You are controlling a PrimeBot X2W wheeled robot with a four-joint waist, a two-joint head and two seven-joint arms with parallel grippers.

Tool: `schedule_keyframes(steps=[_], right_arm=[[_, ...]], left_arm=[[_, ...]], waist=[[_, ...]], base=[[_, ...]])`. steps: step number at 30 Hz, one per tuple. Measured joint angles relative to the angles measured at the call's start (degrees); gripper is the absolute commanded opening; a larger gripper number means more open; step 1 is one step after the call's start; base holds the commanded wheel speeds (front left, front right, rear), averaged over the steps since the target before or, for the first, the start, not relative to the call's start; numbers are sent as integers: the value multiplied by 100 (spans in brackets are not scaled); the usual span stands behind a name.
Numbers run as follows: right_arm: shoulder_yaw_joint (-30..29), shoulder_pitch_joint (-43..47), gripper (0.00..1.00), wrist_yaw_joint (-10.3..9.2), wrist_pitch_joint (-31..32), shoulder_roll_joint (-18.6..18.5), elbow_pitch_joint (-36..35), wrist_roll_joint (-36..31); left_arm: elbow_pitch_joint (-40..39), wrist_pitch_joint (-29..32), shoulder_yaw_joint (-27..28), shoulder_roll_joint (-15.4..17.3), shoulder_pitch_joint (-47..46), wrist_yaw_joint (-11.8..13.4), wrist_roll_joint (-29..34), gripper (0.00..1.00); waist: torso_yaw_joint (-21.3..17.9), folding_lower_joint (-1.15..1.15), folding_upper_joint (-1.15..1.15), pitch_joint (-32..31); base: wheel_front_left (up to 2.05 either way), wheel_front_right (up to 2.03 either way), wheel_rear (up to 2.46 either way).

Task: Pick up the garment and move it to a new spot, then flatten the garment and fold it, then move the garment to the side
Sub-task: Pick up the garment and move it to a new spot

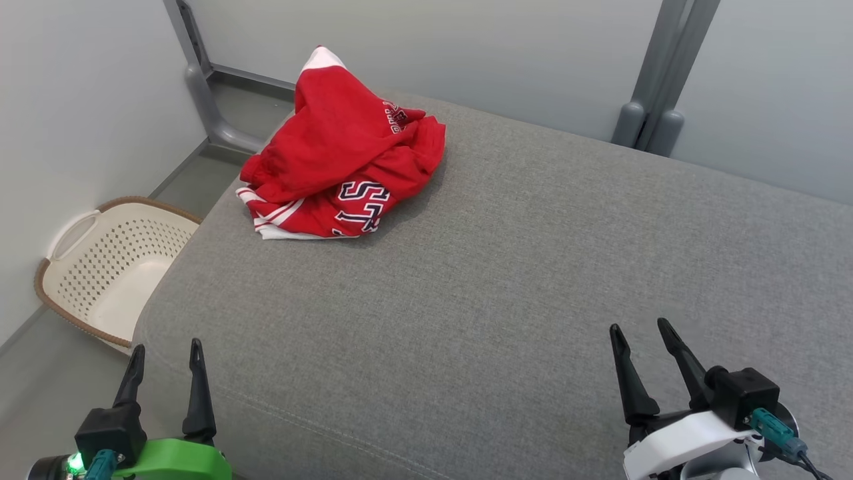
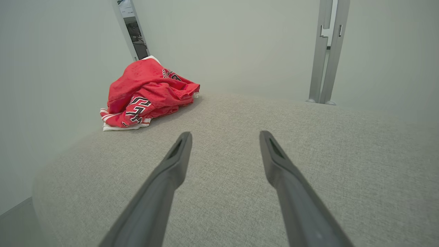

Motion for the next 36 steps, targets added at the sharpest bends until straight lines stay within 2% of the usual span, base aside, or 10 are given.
schedule_keyframes(steps=[6,15,25,36], right_arm=[[52,-18,100,0,0,8,22,22],[57,-163,100,0,0,-111,0,24],[-152,-686,100,0,0,-500,-267,-110],[-721,-1128,100,0,0,-677,-740,-315]], left_arm=[[14,-5,24,27,17,40,-66,100],[16,0,85,105,-257,-22,-256,100],[16,51,364,546,-1987,-183,-502,100],[538,589,605,1216,-4120,-361,-779,100]], waist=[[36,0,0,-29],[-204,0,0,139],[-732,0,0,849],[-1660,0,0,1996]], base=[[0,0,0],[0,0,0],[0,0,0],[0,0,0]])
